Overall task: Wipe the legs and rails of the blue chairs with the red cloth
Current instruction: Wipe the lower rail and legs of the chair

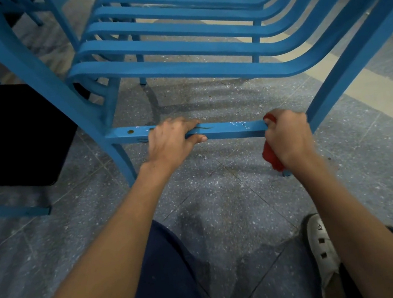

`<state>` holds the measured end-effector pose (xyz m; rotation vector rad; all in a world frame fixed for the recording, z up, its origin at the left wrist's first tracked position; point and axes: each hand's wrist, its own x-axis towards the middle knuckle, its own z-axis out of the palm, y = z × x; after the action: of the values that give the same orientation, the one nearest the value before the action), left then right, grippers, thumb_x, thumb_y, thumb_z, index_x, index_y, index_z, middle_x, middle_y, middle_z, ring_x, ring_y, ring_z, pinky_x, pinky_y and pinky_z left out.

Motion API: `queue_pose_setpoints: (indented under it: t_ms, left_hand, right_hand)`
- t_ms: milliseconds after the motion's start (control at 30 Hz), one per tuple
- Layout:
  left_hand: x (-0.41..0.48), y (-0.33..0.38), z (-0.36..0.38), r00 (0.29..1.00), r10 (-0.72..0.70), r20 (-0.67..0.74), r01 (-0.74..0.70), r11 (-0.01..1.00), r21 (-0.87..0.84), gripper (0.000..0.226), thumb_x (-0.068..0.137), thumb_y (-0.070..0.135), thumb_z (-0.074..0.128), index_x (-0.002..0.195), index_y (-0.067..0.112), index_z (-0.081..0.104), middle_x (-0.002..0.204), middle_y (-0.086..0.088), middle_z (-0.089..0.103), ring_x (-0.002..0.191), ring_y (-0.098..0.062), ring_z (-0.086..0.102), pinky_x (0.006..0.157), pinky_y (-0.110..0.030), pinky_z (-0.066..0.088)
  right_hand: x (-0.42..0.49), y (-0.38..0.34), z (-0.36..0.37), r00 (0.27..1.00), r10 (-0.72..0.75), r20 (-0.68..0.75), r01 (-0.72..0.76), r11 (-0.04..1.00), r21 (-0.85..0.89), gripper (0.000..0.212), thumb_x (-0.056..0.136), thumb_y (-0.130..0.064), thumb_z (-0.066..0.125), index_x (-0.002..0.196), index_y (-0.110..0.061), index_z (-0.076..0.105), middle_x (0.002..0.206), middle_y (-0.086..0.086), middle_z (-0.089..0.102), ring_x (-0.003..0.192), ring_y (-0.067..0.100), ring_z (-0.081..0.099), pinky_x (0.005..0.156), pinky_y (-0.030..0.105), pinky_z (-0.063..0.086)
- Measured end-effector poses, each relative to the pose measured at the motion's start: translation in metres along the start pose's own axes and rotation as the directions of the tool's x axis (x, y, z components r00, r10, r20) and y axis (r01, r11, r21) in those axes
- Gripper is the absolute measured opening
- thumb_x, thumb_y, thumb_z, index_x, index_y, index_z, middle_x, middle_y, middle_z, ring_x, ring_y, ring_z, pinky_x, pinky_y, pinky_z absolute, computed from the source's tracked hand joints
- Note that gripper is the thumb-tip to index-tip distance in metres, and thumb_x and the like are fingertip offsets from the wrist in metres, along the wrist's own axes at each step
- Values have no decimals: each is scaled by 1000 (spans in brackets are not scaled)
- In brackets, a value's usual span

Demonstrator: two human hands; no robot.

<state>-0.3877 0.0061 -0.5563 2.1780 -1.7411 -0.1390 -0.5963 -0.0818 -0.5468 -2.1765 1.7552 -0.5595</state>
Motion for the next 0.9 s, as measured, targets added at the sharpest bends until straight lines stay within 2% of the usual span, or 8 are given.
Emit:
queue_pose_setpoints:
  t_ms: [133,300,400,533,600,767,833,900]
  left_hand:
    - [-2,0,-2,1000,3,-6,-3,1000,2,48,83,49,61,125,26,59,113,3,67,100,-19,58,78,-34,43]
    - [-1,0,0,1000,-2,11,1,1000,1,47,83,51,60,125,28,59,110,4,67,100,-18,58,77,-34,44]
    - [-1,-1,0,1000,2,12,-2,1000,12,47,84,52,59,124,28,60,109,4,67,99,-18,58,76,-33,43]
    - [-2,-1,1,1000,-3,7,3,1000,2,46,83,51,60,123,28,60,107,3,68,97,-19,59,77,-35,46]
    - [-2,0,1,1000,-6,4,6,1000,-2,45,83,50,61,122,28,61,106,3,68,96,-19,59,78,-36,47]
    - [-2,0,2,1000,-9,-2,9,1000,-4,45,83,49,62,122,27,61,106,3,68,97,-18,59,77,-35,45]
    - [-1,0,1,1000,-10,6,10,1000,-1,46,83,50,61,123,28,60,107,3,68,97,-18,59,78,-36,46]
    - [-1,0,1,1000,-11,16,10,1000,6,47,83,50,60,125,28,59,108,3,67,97,-19,58,79,-36,46]
  right_hand:
    - [-12,-21,11,987,-159,-6,160,987,33,21,96,-12,50,98,-3,68,85,13,68,71,27,58,70,32,48]
    - [-32,3,4,924,-378,-59,382,903,196,24,88,-2,63,110,-4,71,109,11,72,100,26,67,95,12,36]
    - [-26,19,-5,945,-323,-58,328,933,149,25,89,-6,63,112,-8,71,110,10,72,98,28,68,94,19,39]
    - [-7,-1,-6,997,-63,32,61,996,67,22,96,-15,51,100,-5,70,81,10,66,69,26,57,70,33,46]
    - [-2,-21,0,998,-7,56,7,1000,-4,23,96,-15,50,94,-1,68,79,12,60,69,27,54,68,37,47]
    - [-21,-38,16,976,-211,43,207,975,80,19,95,-12,52,99,-5,69,85,12,67,78,31,63,78,38,52]
    - [-32,-24,17,940,-338,-36,339,928,151,21,92,-7,56,109,-4,70,102,13,71,95,32,66,91,33,46]
    - [-39,-4,16,942,-334,-45,336,924,183,28,93,-9,57,119,-7,67,120,11,68,110,29,63,102,33,43]
